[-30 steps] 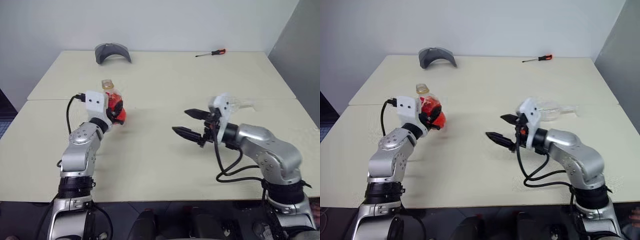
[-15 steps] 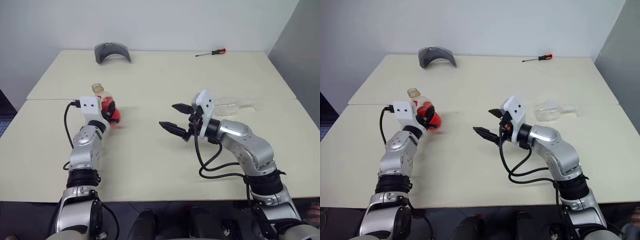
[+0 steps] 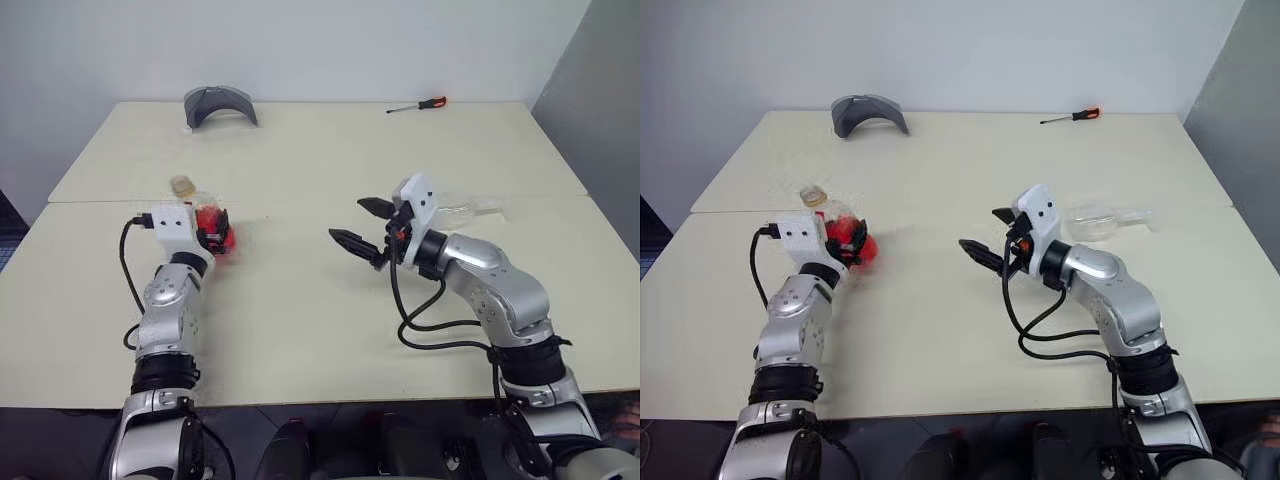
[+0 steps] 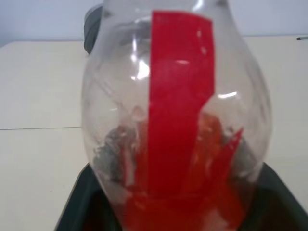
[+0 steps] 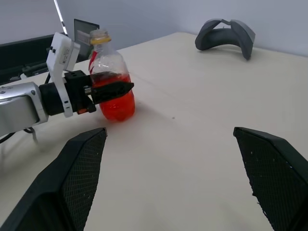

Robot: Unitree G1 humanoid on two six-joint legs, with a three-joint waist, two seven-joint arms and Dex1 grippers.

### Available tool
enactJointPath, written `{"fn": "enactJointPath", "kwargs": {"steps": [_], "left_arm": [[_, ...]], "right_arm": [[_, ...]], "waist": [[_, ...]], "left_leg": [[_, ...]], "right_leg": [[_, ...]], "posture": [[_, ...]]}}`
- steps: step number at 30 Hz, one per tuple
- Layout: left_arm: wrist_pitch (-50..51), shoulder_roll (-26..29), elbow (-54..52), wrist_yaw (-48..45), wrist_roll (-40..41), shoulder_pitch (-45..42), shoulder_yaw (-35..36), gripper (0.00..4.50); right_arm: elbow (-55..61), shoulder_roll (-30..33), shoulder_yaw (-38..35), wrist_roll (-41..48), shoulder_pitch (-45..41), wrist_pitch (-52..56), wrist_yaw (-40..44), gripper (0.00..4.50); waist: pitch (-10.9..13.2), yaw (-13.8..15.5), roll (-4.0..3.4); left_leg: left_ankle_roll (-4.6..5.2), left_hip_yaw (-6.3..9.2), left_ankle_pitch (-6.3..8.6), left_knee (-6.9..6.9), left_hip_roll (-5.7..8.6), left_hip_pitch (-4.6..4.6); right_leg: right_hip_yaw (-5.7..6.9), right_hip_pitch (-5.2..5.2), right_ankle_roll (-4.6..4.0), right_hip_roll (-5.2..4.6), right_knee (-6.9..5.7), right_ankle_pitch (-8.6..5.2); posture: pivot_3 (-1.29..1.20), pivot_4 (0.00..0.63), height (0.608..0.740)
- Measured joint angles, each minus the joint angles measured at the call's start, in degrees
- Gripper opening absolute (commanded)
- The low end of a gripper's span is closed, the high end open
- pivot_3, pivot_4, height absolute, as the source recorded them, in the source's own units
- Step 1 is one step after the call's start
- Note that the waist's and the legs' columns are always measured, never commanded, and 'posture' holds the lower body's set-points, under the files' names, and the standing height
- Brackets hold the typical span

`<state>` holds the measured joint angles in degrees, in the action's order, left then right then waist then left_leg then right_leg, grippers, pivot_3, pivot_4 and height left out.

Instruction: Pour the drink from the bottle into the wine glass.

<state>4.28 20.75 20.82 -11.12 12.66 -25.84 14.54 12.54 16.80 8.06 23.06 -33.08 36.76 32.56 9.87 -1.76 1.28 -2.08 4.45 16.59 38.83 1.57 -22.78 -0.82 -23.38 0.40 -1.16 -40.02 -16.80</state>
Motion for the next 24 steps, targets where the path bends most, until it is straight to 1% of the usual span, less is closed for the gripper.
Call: {"fn": "enactJointPath", "kwargs": {"steps": [3,8,13,19,24], "left_arm": [[1.8,0.0,-1.1,0.5,0.2,1.4,0.3,4.48],[6.0,0.0,-7.7,0.4,1.2,4.5,1.1,4.48],[13.7,0.6,-19.0,-2.7,4.2,12.3,0.8,4.48],[25.9,6.5,-35.8,-8.1,9.5,23.7,1.4,4.48],[32.6,10.2,-47.2,-12.4,14.2,29.6,0.9,4.48]], "right_arm": [[-0.4,-0.1,0.0,-0.3,-0.1,-0.2,0.0,4.50],[-0.4,0.0,0.0,-0.3,-0.1,-0.3,0.0,4.50],[0.4,0.6,-0.1,-0.3,0.6,0.1,0.0,4.50],[5.0,3.9,-2.2,0.7,6.0,2.3,-0.3,4.50],[8.8,6.8,-4.8,0.9,9.8,3.8,-0.9,4.50]], "waist": [[0.0,0.0,0.00],[0.0,0.0,0.00],[0.0,0.0,0.00],[0.0,0.1,0.00],[0.0,0.3,0.00]], "left_leg": [[0.00,0.00,0.00,0.00,0.00,-0.01],[0.00,0.00,0.00,0.00,0.00,-0.01],[0.00,0.00,0.00,-0.02,-0.01,-0.01],[0.19,0.02,0.11,-0.01,-0.02,-0.01],[0.21,0.02,0.12,-0.02,-0.02,0.03]], "right_leg": [[0.00,0.00,0.00,0.00,0.00,0.00],[-0.01,0.00,0.00,0.00,0.01,0.00],[-0.02,0.00,0.00,0.00,0.01,0.00],[-0.03,0.04,0.00,0.00,0.03,0.00],[-0.01,0.11,0.00,0.01,0.07,-0.01]], "posture": [[0.00,0.150,0.740],[0.00,0.150,0.740],[0.00,0.150,0.740],[0.00,0.150,0.740],[0.00,0.150,0.740]]}}
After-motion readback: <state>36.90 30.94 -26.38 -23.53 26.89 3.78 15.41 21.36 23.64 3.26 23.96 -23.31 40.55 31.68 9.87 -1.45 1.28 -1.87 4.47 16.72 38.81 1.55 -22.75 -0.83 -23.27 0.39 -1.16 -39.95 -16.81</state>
